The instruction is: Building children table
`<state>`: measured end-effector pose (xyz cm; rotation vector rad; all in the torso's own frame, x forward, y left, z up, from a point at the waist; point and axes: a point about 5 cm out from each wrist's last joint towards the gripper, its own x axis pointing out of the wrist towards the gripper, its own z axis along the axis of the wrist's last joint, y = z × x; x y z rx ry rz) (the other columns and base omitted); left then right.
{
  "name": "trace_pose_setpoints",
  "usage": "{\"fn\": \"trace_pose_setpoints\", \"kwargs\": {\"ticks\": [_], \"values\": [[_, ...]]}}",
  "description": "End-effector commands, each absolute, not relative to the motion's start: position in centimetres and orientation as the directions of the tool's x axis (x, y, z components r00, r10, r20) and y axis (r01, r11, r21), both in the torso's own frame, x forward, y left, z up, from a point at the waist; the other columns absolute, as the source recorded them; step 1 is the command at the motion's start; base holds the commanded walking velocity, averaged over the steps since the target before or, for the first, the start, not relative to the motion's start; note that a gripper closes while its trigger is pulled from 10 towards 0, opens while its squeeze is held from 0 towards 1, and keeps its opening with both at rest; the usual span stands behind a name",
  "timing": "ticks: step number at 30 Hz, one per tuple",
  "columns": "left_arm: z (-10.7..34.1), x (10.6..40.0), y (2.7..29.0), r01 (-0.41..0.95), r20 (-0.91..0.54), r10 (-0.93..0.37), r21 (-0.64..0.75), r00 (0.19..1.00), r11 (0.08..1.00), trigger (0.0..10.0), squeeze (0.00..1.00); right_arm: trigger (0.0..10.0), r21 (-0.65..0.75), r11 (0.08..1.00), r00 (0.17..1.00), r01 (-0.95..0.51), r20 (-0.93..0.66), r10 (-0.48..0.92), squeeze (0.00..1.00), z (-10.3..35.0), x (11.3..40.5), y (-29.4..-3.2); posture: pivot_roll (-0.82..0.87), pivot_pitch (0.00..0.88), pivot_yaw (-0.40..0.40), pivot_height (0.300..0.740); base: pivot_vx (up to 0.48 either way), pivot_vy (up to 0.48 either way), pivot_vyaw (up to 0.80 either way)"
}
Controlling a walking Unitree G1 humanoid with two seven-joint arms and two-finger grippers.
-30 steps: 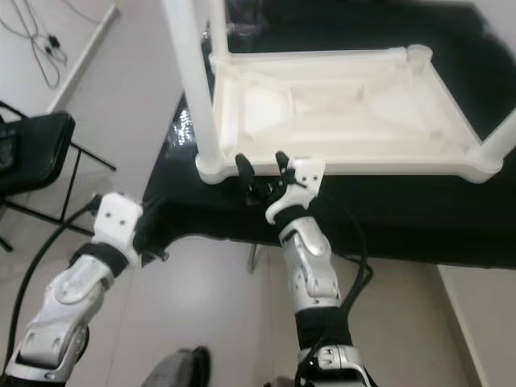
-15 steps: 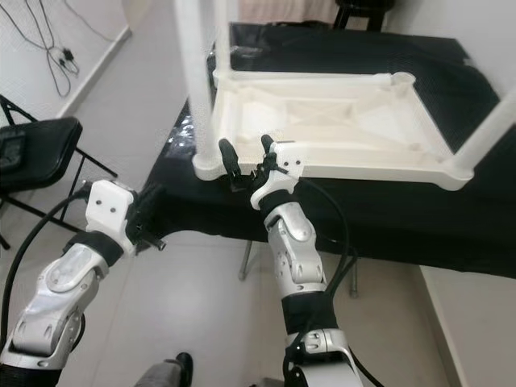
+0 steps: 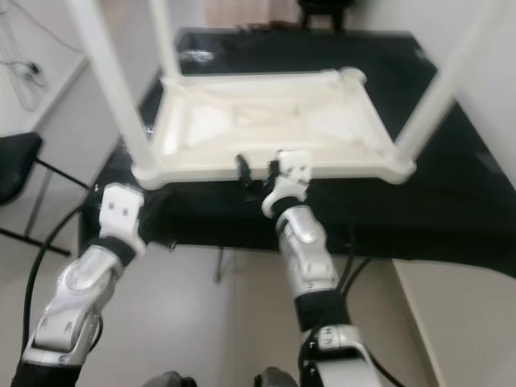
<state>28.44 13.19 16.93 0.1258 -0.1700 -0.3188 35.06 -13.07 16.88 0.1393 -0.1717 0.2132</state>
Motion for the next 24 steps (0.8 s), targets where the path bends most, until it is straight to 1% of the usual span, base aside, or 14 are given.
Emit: {"fn": "trace_pose_setpoints", "kwargs": {"ticks": [1, 3, 5, 7, 11, 14, 18, 19, 24], "values": [[16.9, 28.3, 13.6, 0.303, 0.139, -0.322, 0.142, 0.937, 0.942, 10.0, 0.0, 10.0, 0.125, 0.96, 0.958, -0.251, 0.172, 0.229, 0.0, 16.9, 35.1, -12.0, 0.08, 0.15, -0.055, 0.74, 0.0, 0.0, 0.0], [17.2, 28.3, 13.5, 0.308, 0.152, -0.328, 0.137, 0.933, 0.941, 10.0, 0.0, 10.0, 0.112, 0.96, 0.958, -0.256, 0.164, 0.237, 0.0, 17.0, 35.2, -11.9, 0.08, 0.151, -0.055, 0.74, 0.0, 0.0, 0.0], [17.3, 28.3, 13.5, 0.313, 0.157, -0.331, 0.131, 0.93, 0.941, 10.0, 0.0, 10.0, 0.121, 0.955, 0.955, -0.27, 0.161, 0.25, 0.0, 17.0, 35.2, -11.7, 0.08, 0.151, -0.055, 0.74, 0.0, 0.0, -0.8], [17.5, 28.3, 13.5, 0.309, 0.164, -0.328, 0.132, 0.93, 0.942, 10.0, 0.0, 10.0, 0.117, 0.943, 0.938, -0.31, 0.199, 0.284, 0.0, 17.7, 35.1, -11.2, 0.08, 0.152, -0.057, 0.74, 0.272, 0.0, -0.64], [17.6, 28.3, 13.6, 0.308, 0.167, -0.327, 0.13, 0.93, 0.943, 10.0, 0.0, 10.0, 0.065, 0.937, 0.922, -0.343, 0.213, 0.323, 0.0, 18.1, 35.0, -10.7, 0.08, 0.152, -0.059, 0.74, 0.291, 0.0, 0.0], [17.6, 28.3, 13.6, 0.31, 0.167, -0.328, 0.126, 0.93, 0.942, 10.0, 0.0, 10.0, 0.056, 0.931, 0.914, -0.36, 0.219, 0.34, 0.0, 18.3, 35.0, -10.4, 0.08, 0.154, -0.061, 0.74, 0.299, 0.0, -0.8], [17.6, 28.2, 13.5, 0.316, 0.167, -0.333, 0.121, 0.928, 0.941, 10.0, 0.0, 10.0, 0.071, 0.925, 0.912, -0.372, 0.212, 0.35, 0.0, 18.3, 35.1, -10.3, 0.08, 0.153, -0.066, 0.74, 0.303, 0.0, 0.0], [17.6, 28.2, 13.4, 0.32, 0.166, -0.336, 0.119, 0.927, 0.94, 10.0, 0.0, 10.0, 0.072, 0.914, 0.905, -0.4, 0.189, 0.381, 0.0, 18.1, 35.1, -10.1, 0.09, 0.151, -0.068, 0.74, 0.304, 0.0, 0.0], [17.6, 28.1, 13.3, 0.327, 0.166, -0.343, 0.118, 0.925, 0.938, 10.0, 0.0, 10.0, 0.054, 0.911, 0.892, -0.409, 0.234, 0.387, 0.0, 18.7, 35.1, -10.0, 0.09, 0.15, -0.068, 0.74, 0.307, 0.0, -0.73]]}}
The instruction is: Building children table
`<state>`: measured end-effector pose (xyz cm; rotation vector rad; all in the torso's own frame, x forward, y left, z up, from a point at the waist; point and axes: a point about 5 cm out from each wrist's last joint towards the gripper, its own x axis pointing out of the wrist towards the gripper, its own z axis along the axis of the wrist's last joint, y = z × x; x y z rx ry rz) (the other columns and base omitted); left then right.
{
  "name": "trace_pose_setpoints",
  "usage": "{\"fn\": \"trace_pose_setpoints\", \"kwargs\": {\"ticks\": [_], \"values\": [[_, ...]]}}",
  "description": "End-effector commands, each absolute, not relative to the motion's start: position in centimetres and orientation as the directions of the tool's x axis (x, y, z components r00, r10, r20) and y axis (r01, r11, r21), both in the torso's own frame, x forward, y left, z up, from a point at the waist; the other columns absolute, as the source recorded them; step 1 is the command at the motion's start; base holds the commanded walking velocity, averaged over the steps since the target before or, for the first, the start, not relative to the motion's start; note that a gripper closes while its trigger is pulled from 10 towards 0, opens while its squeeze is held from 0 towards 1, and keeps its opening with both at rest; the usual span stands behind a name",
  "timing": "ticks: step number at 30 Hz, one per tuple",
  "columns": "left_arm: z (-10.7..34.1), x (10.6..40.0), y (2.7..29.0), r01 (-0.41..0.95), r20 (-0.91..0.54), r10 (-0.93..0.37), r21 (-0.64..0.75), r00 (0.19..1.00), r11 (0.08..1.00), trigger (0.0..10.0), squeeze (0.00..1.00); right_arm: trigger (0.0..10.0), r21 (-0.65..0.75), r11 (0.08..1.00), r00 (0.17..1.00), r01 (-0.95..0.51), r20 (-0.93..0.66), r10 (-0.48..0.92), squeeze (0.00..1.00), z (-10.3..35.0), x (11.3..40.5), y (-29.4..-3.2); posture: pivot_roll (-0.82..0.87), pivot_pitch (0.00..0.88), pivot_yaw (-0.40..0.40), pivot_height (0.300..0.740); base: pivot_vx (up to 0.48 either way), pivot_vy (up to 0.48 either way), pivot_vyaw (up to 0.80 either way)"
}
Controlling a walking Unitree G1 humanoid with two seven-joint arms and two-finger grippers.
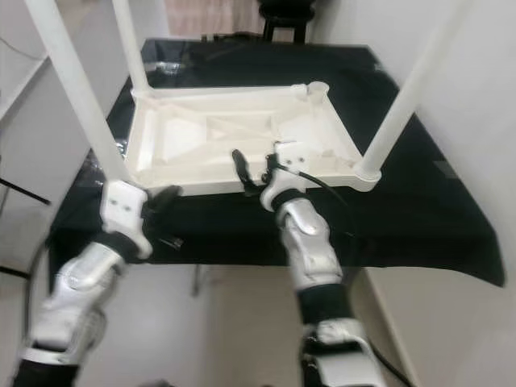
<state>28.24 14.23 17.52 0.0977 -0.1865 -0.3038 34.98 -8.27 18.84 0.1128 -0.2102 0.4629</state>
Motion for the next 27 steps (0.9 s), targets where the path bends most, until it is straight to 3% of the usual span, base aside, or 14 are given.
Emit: {"fn": "trace_pose_setpoints", "kwargs": {"ticks": [1, 3, 4, 7, 8, 13, 15, 20, 21, 22, 26, 27], "values": [[17.6, 28.1, 13.3, 0.327, 0.166, -0.343, 0.118, 0.925, 0.938, 10.0, 0.0, 10.0, 0.054, 0.911, 0.892, -0.409, 0.234, 0.387, 0.0, 18.7, 35.1, -10.0, 0.09, 0.15, -0.068, 0.74, 0.307, 0.0, -0.69], [17.4, 28.0, 12.9, 0.337, 0.16, -0.353, 0.119, 0.922, 0.934, 10.0, 0.0, 10.0, -0.033, 0.845, 0.818, -0.534, 0.232, 0.526, 0.0, 19.1, 34.7, -9.5, 0.09, 0.15, -0.065, 0.74, 0.304, 0.0, 0.0], [17.4, 28.0, 12.9, 0.337, 0.16, -0.353, 0.119, 0.922, 0.934, 10.0, 0.0, 10.0, -0.033, 0.845, 0.818, -0.534, 0.232, 0.526, 0.0, 19.1, 34.7, -9.5, 0.09, 0.15, -0.065, 0.74, 0.304, 0.0, 0.0], [17.0, 27.7, 12.4, 0.345, 0.149, -0.36, 0.117, 0.921, 0.931, 10.0, 0.0, 10.0, -0.201, 0.67, 0.653, -0.714, 0.153, 0.742, 0.0, 19.6, 34.0, -9.1, 0.09, 0.156, -0.062, 0.74, 0.192, 0.0, 0.0], [17.0, 27.7, 12.4, 0.345, 0.149, -0.36, 0.117, 0.921, 0.931, 10.0, 0.0, 10.0, -0.201, 0.67, 0.653, -0.714, 0.153, 0.742, 0.0, 19.6, 34.0, -9.1, 0.09, 0.156, -0.062, 0.74, 0.0, 0.0, 0.0], [15.7, 27.1, 12.1, 0.339, 0.066, -0.352, 0.16, 0.934, 0.927, 10.0, 0.0, 10.0, -0.36, 0.422, 0.458, -0.832, -0.017, 0.889, 0.0, 20.6, 33.7, -9.6, 0.1, 0.169, -0.066, 0.74, 0.0, 0.0, 0.0], [15.7, 27.1, 12.1, 0.339, 0.066, -0.352, 0.16, 0.934, 0.927, 10.0, 0.0, 10.0, -0.36, 0.422, 0.458, -0.832, -0.017, 0.889, 0.0, 20.6, 33.7, -9.6, 0.1, 0.169, -0.066, 0.74, 0.0, 0.0, 0.0], [15.4, 26.0, 12.2, 0.342, 0.018, -0.351, 0.181, 0.936, 0.922, 10.0, 0.0, 10.0, -0.395, 0.293, 0.367, -0.871, -0.124, 0.922, 0.0, 21.3, 34.1, -10.3, 0.1, 0.179, -0.067, 0.74, 0.0, 0.0, 0.0], [15.8, 25.4, 12.1, 0.35, 0.026, -0.357, 0.141, 0.934, 0.926, 10.0, 0.0, 10.0, -0.391, 0.158, 0.264, -0.907, -0.235, 0.936, 0.0, 21.0, 33.6, -10.8, 0.11, 0.188, -0.065, 0.74, 0.0, 0.0, 0.0], [15.8, 25.4, 12.1, 0.35, 0.026, -0.357, 0.141, 0.934, 0.926, 10.0, 0.0, 10.0, -0.391, 0.158, 0.264, -0.907, -0.235, 0.936, 0.0, 21.0, 33.6, -10.8, 0.11, 0.188, -0.065, 0.74, 0.0, 0.0, 0.0], [16.5, 24.6, 11.9, 0.355, 0.035, -0.362, 0.121, 0.932, 0.927, 10.0, 0.0, 10.0, -0.392, -0.02, 0.169, -0.92, -0.44, 0.882, 0.0, 19.8, 33.1, -11.4, 0.12, 0.198, -0.06, 0.74, 0.0, 0.0, 0.0], [16.5, 24.6, 11.9, 0.355, 0.035, -0.362, 0.121, 0.932, 0.927, 10.0, 0.0, 10.0, -0.392, -0.02, 0.169, -0.92, -0.44, 0.882, 0.0, 19.8, 33.1, -11.4, 0.12, 0.198, -0.06, 0.74, 0.0, 0.0, 0.0]]}}
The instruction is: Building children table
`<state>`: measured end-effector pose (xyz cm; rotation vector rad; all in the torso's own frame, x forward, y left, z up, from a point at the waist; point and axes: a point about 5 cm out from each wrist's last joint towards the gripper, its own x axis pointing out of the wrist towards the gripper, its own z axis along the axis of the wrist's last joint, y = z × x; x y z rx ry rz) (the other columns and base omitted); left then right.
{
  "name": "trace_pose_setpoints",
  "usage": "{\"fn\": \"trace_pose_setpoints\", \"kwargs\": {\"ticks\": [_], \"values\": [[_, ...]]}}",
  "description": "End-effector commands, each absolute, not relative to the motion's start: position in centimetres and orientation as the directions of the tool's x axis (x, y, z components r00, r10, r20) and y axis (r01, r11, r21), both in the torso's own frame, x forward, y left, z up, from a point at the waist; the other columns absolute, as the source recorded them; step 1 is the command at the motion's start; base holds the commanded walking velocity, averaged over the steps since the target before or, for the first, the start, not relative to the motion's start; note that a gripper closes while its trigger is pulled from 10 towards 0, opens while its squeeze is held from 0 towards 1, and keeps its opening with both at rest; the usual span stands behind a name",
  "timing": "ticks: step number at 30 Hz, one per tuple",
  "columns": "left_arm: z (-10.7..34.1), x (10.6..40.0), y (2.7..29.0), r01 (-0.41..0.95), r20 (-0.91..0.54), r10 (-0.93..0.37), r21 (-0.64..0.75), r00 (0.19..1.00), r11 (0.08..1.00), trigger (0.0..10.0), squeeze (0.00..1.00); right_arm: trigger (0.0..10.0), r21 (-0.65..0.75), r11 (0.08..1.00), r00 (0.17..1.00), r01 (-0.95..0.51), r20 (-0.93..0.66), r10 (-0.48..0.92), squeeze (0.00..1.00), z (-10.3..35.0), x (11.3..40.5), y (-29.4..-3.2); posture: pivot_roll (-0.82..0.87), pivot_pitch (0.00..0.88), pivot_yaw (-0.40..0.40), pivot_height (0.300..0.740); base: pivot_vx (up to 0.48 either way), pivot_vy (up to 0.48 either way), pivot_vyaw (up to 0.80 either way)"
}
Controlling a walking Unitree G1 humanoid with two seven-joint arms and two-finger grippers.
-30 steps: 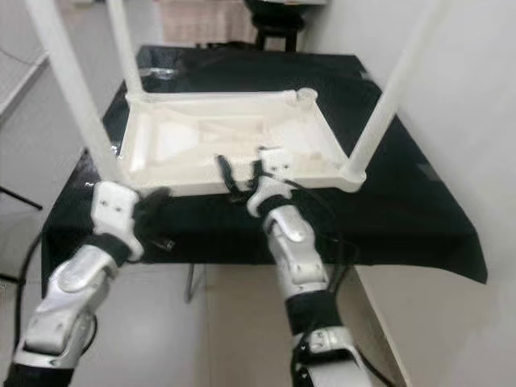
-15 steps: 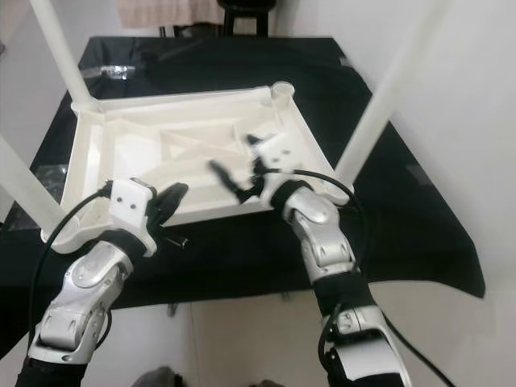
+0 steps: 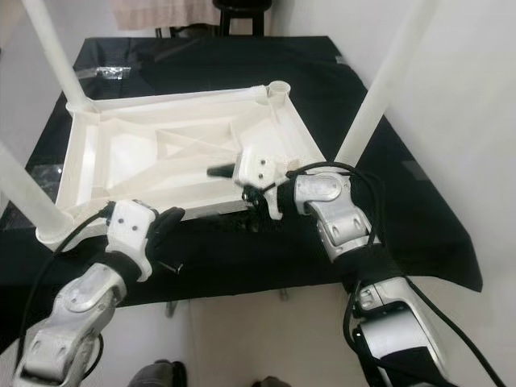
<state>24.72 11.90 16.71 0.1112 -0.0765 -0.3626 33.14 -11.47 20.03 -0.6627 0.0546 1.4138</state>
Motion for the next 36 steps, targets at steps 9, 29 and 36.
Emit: {"fn": "trace_pose_setpoints", "kwargs": {"ticks": [9, 29, 36], "values": [[15.3, 23.4, 12.3, 0.34, -0.037, -0.338, 0.095, 0.94, 0.936, 10.0, 0.0, 10.0, -0.421, 0.028, 0.292, -0.907, -0.578, 0.762, 0.0, 19.9, 35.2, -10.8, 0.14, 0.213, -0.061, 0.74, 0.0, 0.0, 0.0], [13.9, 22.5, 13.8, 0.265, -0.047, -0.265, -0.011, 0.963, 0.964, 10.0, 0.0, 10.0, -0.422, 0.217, 0.467, -0.88, -0.689, 0.554, 0.0, 18.9, 38.3, -9.0, 0.13, 0.243, -0.085, 0.74, 0.0, 0.0, 0.0], [14.0, 22.5, 13.4, 0.307, -0.039, -0.308, -0.027, 0.951, 0.951, 10.0, 0.0, 0.0, -0.431, 0.17, 0.457, -0.886, -0.752, 0.475, 0.0, 18.4, 38.3, -8.4, 0.12, 0.243, -0.09, 0.74, 0.0, 0.0, 0.0]]}}
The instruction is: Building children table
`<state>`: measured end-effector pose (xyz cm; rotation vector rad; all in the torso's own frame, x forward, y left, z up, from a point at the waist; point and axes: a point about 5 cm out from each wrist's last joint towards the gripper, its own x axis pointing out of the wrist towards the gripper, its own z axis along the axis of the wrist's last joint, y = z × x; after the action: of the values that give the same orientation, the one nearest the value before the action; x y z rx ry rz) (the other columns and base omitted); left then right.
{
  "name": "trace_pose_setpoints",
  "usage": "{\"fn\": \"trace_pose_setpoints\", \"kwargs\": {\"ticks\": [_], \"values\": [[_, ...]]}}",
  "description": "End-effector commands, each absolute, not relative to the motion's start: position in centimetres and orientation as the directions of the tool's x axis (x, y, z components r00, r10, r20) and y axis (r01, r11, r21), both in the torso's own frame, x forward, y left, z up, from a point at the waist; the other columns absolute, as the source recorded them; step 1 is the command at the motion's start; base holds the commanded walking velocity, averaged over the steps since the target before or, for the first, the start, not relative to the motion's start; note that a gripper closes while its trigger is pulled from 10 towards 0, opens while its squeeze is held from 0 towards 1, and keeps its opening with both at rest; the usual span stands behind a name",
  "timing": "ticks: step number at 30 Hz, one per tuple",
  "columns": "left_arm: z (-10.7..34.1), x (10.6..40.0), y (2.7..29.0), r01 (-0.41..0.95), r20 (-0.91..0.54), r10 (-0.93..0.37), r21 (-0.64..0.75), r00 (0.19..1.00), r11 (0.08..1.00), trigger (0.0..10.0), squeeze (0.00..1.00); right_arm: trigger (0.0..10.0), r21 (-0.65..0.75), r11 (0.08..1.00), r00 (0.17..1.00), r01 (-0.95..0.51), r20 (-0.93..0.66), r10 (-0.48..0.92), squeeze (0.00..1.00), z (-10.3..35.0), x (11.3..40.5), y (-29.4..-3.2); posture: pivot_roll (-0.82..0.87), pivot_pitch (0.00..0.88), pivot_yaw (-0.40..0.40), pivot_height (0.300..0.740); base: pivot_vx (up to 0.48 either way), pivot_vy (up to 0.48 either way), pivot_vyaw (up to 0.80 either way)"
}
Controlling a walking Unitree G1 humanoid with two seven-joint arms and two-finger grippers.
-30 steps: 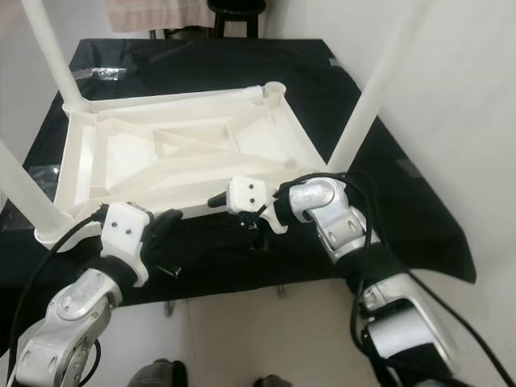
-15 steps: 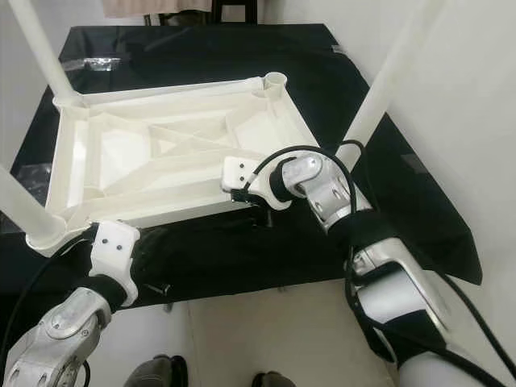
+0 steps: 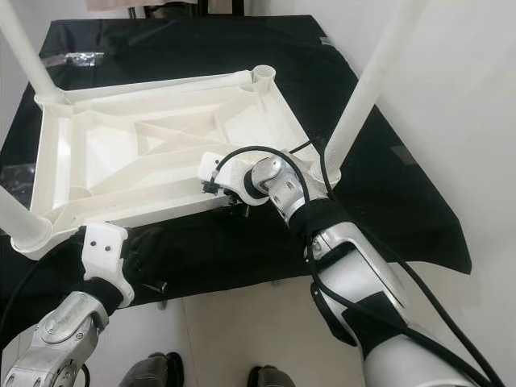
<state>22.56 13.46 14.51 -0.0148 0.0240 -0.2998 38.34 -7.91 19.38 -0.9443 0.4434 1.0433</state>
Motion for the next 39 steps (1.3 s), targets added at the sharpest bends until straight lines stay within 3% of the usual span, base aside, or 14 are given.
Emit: {"fn": "trace_pose_setpoints", "kwargs": {"ticks": [1, 14, 17, 21, 24, 25, 27, 31, 32, 35, 39], "values": [[14.0, 22.4, 13.3, 0.309, -0.036, -0.31, -0.029, 0.95, 0.951, 10.0, 0.0, 0.0, -0.435, 0.161, 0.458, -0.886, -0.762, 0.458, 0.0, 18.4, 38.3, -8.3, 0.12, 0.244, -0.095, 0.74, 0.0, 0.0, 0.0], [14.1, 22.5, 13.1, 0.302, -0.016, -0.303, -0.047, 0.953, 0.952, 10.0, 0.0, 0.0, -0.409, 0.144, 0.433, -0.901, -0.823, 0.368, 0.0, 18.2, 38.1, -9.4, 0.1, 0.241, -0.109, 0.74, 0.0, 0.0, 0.0], [14.1, 22.5, 13.1, 0.304, -0.015, -0.305, -0.047, 0.952, 0.952, 10.0, 0.0, 0.0, -0.339, 0.178, 0.382, -0.924, -0.847, 0.371, 0.0, 17.9, 37.5, -9.4, 0.1, 0.241, -0.109, 0.74, 0.0, 0.0, 0.0], [14.1, 22.5, 13.1, 0.305, -0.012, -0.306, -0.045, 0.952, 0.951, 10.0, 0.0, 0.0, -0.087, 0.163, 0.165, -0.983, -0.813, 0.558, 0.0, 18.4, 35.2, -6.8, 0.11, 0.242, -0.11, 0.74, 0.0, 0.0, 0.0], [14.1, 22.5, 13.1, 0.306, -0.01, -0.307, -0.043, 0.952, 0.951, 10.0, 0.0, 0.0, -0.008, 0.164, 0.112, -0.986, -0.763, 0.636, 0.0, 18.8, 34.4, -5.3, 0.11, 0.241, -0.11, 0.74, 0.0, 0.0, 0.0], [14.1, 22.5, 13.1, 0.306, -0.01, -0.307, -0.041, 0.952, 0.951, 10.0, 0.0, 0.0, 0.034, 0.227, 0.134, -0.973, -0.721, 0.68, 0.0, 18.9, 34.3, -4.0, 0.11, 0.239, -0.111, 0.74, 0.0, 0.0, 0.0], [14.1, 22.5, 13.1, 0.306, -0.01, -0.307, -0.041, 0.952, 0.951, 10.0, 0.0, 0.0, 0.034, 0.227, 0.134, -0.973, -0.721, 0.68, 0.0, 18.9, 34.3, -4.0, 0.11, 0.239, -0.111, 0.74, 0.0, 0.0, 0.0], [14.1, 22.5, 13.1, 0.307, -0.009, -0.307, -0.036, 0.952, 0.951, 10.0, 0.0, 0.0, 0.069, 0.337, 0.208, -0.939, -0.667, 0.716, 0.0, 18.9, 34.5, -2.2, 0.12, 0.237, -0.112, 0.74, 0.0, 0.0, 0.0], [14.1, 22.5, 13.0, 0.309, -0.009, -0.309, -0.032, 0.951, 0.951, 10.0, 0.0, 0.0, 0.062, 0.45, 0.316, -0.891, -0.626, 0.713, 0.0, 18.9, 35.3, -1.4, 0.12, 0.234, -0.114, 0.74, 0.0, 0.0, 0.0], [14.1, 22.5, 13.0, 0.309, -0.009, -0.31, -0.031, 0.951, 0.95, 10.0, 0.0, 0.0, 0.058, 0.487, 0.355, -0.871, -0.609, 0.709, 0.0, 19.0, 35.5, -1.2, 0.12, 0.234, -0.114, 0.74, 0.0, 0.0, 0.0], [14.1, 22.5, 12.9, 0.313, -0.009, -0.313, -0.027, 0.95, 0.949, 10.0, 0.0, 0.0, 0.017, 0.657, 0.554, -0.753, -0.521, 0.649, 0.0, 19.9, 37.0, -0.6, 0.13, 0.233, -0.119, 0.74, 0.0, 0.0, 0.0]]}}
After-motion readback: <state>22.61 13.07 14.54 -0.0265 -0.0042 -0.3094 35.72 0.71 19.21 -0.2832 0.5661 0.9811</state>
